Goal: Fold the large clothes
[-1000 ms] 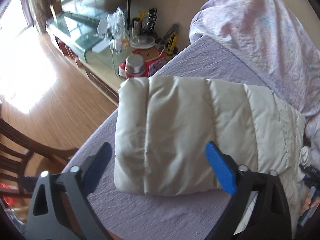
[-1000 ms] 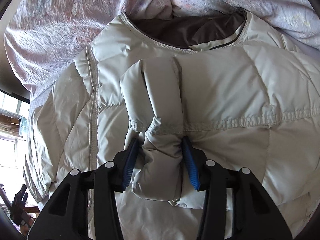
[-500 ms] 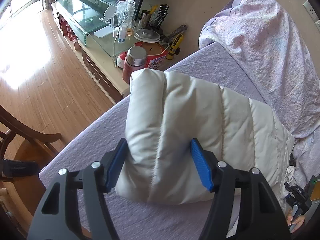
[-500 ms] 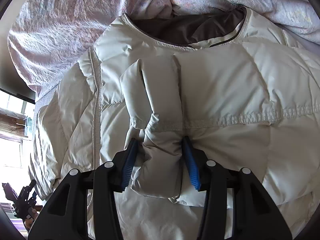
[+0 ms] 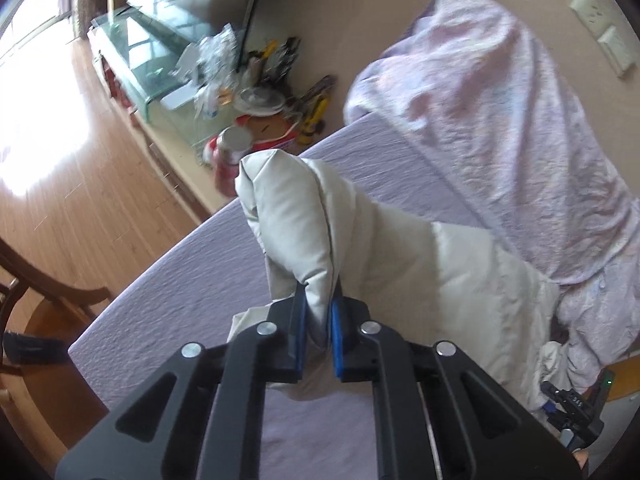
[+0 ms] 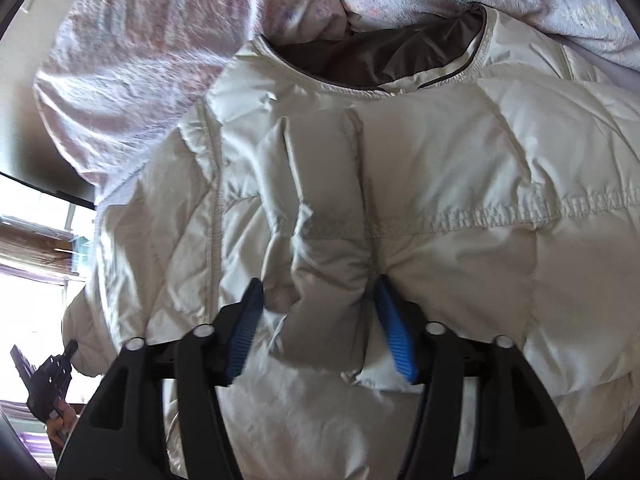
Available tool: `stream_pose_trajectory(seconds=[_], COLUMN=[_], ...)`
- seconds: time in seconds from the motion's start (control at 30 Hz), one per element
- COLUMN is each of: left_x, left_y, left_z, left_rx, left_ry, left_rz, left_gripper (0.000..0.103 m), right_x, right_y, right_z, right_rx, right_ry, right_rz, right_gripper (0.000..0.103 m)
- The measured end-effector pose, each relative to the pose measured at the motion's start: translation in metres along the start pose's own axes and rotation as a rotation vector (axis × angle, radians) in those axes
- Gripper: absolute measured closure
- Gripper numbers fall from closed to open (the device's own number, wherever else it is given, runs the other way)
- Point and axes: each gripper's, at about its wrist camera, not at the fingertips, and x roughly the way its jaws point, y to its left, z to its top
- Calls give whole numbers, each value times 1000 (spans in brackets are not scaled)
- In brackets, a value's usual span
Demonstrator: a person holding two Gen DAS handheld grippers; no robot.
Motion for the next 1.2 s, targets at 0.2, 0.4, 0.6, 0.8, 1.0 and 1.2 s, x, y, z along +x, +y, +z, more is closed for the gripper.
stream_pose_trajectory(seconds=[0.2, 0.4, 0.6, 0.8, 1.0, 1.2], left_x=[-27, -33, -22, -18, -10, 8], left_y=[-89, -186, -260, -320, -377, -416], left_z=[3, -16, -50, -90, -138, -185], left_rx=[133, 285, 399, 499, 591, 655], left_ry=[-48, -27, 21, 75, 154, 230], left_rz=[-110, -204, -253, -325, -391, -387], left_gripper=[93, 93, 93, 93, 93, 93], right_x=[-28, -51, -71, -86, -101, -113], right_y=[-11, -40, -67, -97, -124, -151], right_z=[-6, -6, -14, -26, -36, -43], right_rx=[-26, 12, 41, 77, 109, 144], right_ry=[-38, -68, -93, -113, -141, -158], right_rz=[19, 33, 37, 29, 15, 8], right_gripper=[31, 30, 30, 30, 30, 30])
